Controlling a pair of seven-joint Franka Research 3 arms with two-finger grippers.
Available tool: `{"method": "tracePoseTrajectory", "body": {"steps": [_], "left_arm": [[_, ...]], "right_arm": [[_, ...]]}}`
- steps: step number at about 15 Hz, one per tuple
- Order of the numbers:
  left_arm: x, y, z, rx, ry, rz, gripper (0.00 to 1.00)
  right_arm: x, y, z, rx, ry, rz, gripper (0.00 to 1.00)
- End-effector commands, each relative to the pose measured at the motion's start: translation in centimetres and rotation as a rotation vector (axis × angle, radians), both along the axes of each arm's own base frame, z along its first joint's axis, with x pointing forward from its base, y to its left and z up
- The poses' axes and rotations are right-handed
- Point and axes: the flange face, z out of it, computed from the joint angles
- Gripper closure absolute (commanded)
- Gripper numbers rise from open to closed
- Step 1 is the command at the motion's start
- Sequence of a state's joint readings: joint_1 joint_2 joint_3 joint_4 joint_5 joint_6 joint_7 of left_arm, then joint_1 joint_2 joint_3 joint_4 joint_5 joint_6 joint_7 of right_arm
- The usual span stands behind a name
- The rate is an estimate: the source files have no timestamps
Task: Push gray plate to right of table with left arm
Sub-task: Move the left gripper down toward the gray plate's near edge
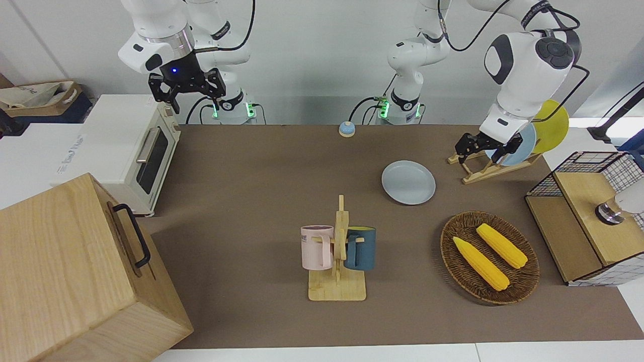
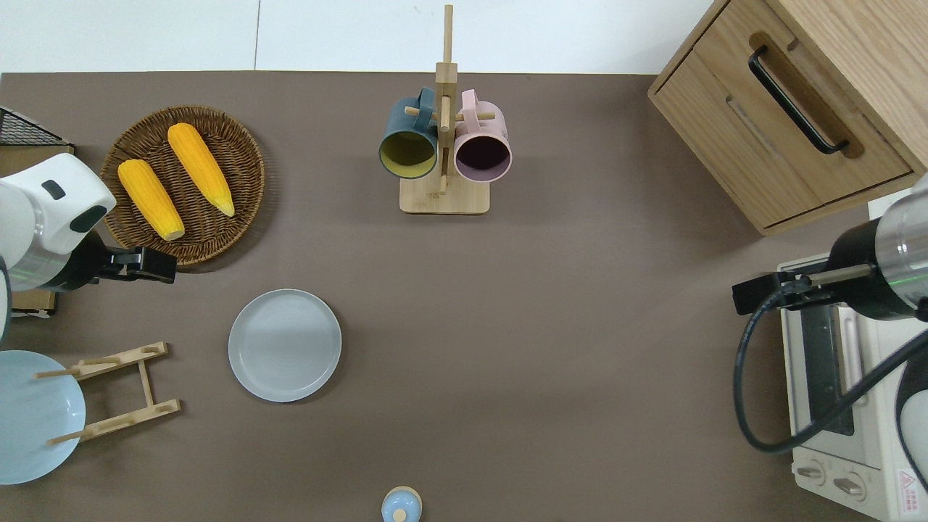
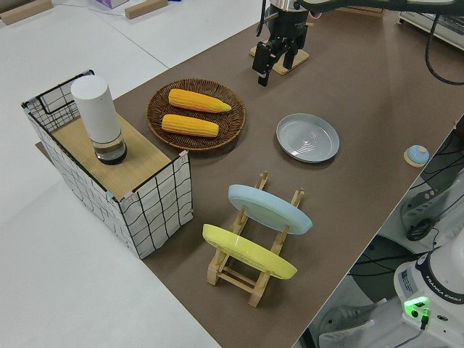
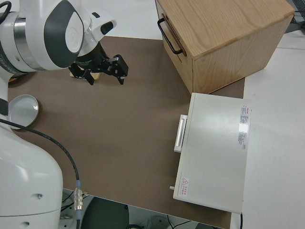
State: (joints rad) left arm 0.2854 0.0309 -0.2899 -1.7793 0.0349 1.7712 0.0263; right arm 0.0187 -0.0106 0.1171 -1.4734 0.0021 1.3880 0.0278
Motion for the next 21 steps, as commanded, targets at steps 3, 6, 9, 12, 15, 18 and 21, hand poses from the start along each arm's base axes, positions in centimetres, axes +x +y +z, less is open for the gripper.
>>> {"method": "tracePoseTrajectory", "body": {"steps": [3,6,9,12,15,18,21], "left_arm": [[-1.0,-0.1,-1.2,-0.04,0.021,-0.022,0.0],[-1.0,-0.3,-1.2,-0.042,0.021,-0.025,0.0],[-1.1,-0.6,-1.6,-0.042,0.022,-0.029,0.0],[-1.2,-0.7,-1.8,-0.041,0.021,-0.031,0.0],[-1.4,-0.7,-2.4,-0.039,0.02,-0.029,0.0],[-2.1,-0.9,-3.5,-0.035,0.019,-0.02,0.0],[-2.4,-1.1,-4.5,-0.034,0.025,-0.021,0.0]], "right_arm": [[-0.3,-0.2,0.4,0.009,0.005,-0.004,0.017],[-0.3,-0.2,0.4,0.009,0.003,-0.004,0.017],[-0.3,-0.3,0.4,0.009,0.003,-0.006,0.017],[-0.3,-0.3,0.4,0.009,0.003,-0.006,0.017],[-0.3,-0.2,0.4,0.009,0.003,-0.004,0.017],[-0.3,-0.3,0.4,0.009,0.005,-0.007,0.017],[-0.3,-0.3,0.4,0.009,0.003,-0.007,0.017]]}}
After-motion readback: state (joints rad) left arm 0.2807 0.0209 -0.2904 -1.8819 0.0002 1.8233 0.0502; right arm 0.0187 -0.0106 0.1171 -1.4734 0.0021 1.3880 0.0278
